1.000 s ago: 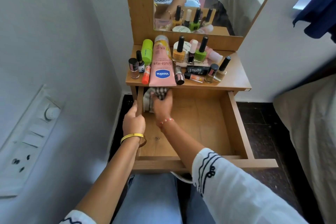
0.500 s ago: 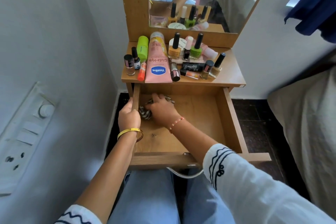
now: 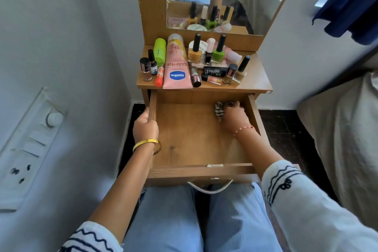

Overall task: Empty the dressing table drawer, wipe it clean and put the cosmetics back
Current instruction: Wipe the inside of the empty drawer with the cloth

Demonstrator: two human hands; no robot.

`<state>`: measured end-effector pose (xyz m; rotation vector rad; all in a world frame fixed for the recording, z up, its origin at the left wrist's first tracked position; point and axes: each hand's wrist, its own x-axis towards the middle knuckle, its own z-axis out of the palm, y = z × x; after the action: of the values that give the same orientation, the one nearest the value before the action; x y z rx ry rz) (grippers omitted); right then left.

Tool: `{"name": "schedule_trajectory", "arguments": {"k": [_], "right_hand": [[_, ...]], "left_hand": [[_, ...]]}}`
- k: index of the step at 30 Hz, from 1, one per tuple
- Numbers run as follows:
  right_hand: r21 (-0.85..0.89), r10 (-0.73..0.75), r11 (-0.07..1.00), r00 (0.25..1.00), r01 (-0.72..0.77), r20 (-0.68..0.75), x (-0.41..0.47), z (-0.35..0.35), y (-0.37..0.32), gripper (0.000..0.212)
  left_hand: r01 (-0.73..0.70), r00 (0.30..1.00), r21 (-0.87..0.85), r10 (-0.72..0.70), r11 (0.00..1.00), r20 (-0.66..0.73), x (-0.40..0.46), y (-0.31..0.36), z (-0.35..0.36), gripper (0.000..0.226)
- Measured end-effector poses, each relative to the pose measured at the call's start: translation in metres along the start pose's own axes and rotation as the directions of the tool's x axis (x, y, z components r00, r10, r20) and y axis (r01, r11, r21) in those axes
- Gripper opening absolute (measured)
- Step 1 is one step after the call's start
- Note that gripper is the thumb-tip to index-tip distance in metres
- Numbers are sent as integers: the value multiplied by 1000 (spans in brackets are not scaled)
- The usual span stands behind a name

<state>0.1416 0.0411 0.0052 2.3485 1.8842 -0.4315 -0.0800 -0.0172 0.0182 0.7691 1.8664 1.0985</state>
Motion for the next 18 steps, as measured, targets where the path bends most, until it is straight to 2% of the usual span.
{"name": "schedule_trajectory", "arguments": {"k": [3,5,8,10,12,15,18], "right_hand": [[70,100,992,993,-104,63,-11,8,-19,46],[42,74,996,990,-80,119,-13,9,-42,45],[-1,-93,996,982,95,164,-18,12,-93,41],[102,-239,969,957,224,164,-24,20,-128,37],[147,-314,947,924,287,218,-31,21,-149,38],[95,-404,914,857,395,319,-38,10,-135,45],[113,-560,825,773,554,299,-64,9,-103,33]], "left_hand": [[-3,1000,9,3,1000,-2,-1,0,-1,52],[-2,1000,19,2,1000,-9,-1,1,0,55],[-4,1000,29,4,1000,-8,-1,0,-1,55],[-12,1000,28,12,1000,3,0,-1,-1,54],[-9,1000,22,9,1000,2,3,-2,-1,54],[3,1000,-5,-3,1000,-8,8,-4,1,55],[5,1000,-13,-5,1000,-23,11,-6,2,54]]}}
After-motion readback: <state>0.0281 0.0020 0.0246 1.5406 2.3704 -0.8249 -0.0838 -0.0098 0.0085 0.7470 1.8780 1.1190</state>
